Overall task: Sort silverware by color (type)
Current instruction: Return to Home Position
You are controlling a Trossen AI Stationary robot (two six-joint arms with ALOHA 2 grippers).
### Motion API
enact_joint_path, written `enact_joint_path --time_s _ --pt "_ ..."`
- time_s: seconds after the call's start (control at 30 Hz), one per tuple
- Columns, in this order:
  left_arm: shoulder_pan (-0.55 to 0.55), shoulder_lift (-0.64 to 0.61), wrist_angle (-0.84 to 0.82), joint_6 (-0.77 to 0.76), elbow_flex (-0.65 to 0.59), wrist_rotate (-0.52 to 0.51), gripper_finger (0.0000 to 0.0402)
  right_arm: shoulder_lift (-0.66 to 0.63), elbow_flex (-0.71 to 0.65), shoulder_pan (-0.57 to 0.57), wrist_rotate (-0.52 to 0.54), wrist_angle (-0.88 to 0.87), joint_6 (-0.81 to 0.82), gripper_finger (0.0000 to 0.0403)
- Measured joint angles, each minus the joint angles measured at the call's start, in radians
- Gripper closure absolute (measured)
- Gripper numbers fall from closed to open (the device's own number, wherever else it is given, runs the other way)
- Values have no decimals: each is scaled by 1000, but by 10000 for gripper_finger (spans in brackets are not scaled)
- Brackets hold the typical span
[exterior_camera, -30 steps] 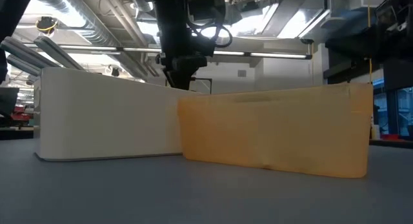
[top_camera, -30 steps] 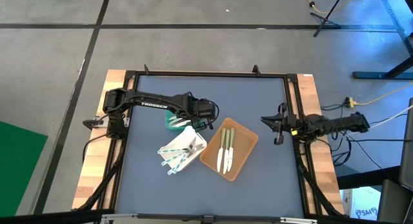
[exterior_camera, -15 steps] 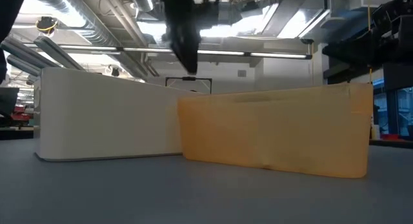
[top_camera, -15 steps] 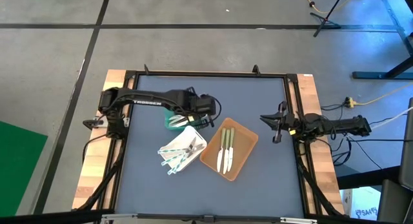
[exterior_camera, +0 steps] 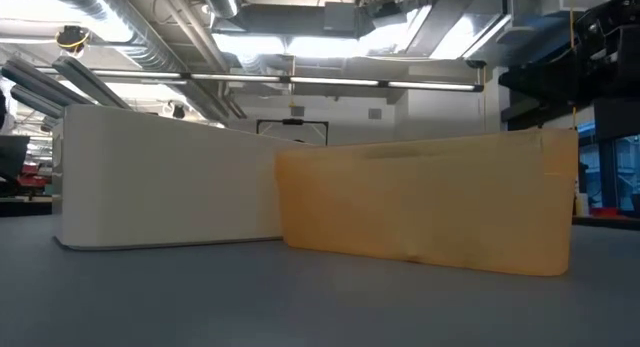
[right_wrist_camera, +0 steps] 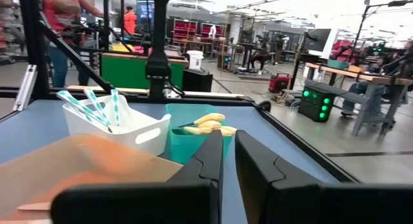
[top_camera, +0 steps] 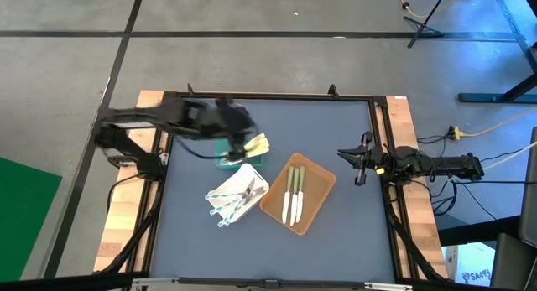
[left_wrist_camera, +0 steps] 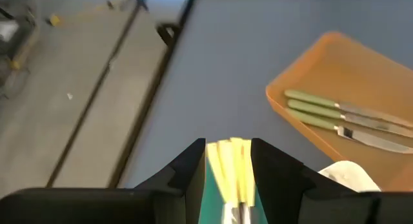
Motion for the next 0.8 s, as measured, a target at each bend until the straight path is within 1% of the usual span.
enact_joint_path --time_s 0.07,0.13,0.23,0.33,0.4,0.53,0.67,0.73,0.8 --pt "4 -91 2 19 -37 -11 283 0 0 1 -9 -2 1 372" --pt "9 -195 25 24 -116 -14 283 0 0 1 -10 -2 1 372" --pt "6 -382 118 16 -313 -15 283 0 0 1 -10 -3 0 372" --pt "-4 -579 291 15 -559 24 283 0 0 1 -10 -3 0 372" --pt "-9 -708 413 15 -727 78 283 0 0 1 -10 -3 0 372" --pt "-9 -925 637 46 -1011 172 283 0 0 1 -10 -3 2 372" --pt "-9 -1095 894 137 -1255 264 283 0 0 2 -10 -4 8 372" --pt "-8 -1161 1018 174 -1354 280 283 0 0 2 -10 -4 8 372" --pt "-8 -1219 1108 194 -1436 277 283 0 0 2 -10 -4 8 372"
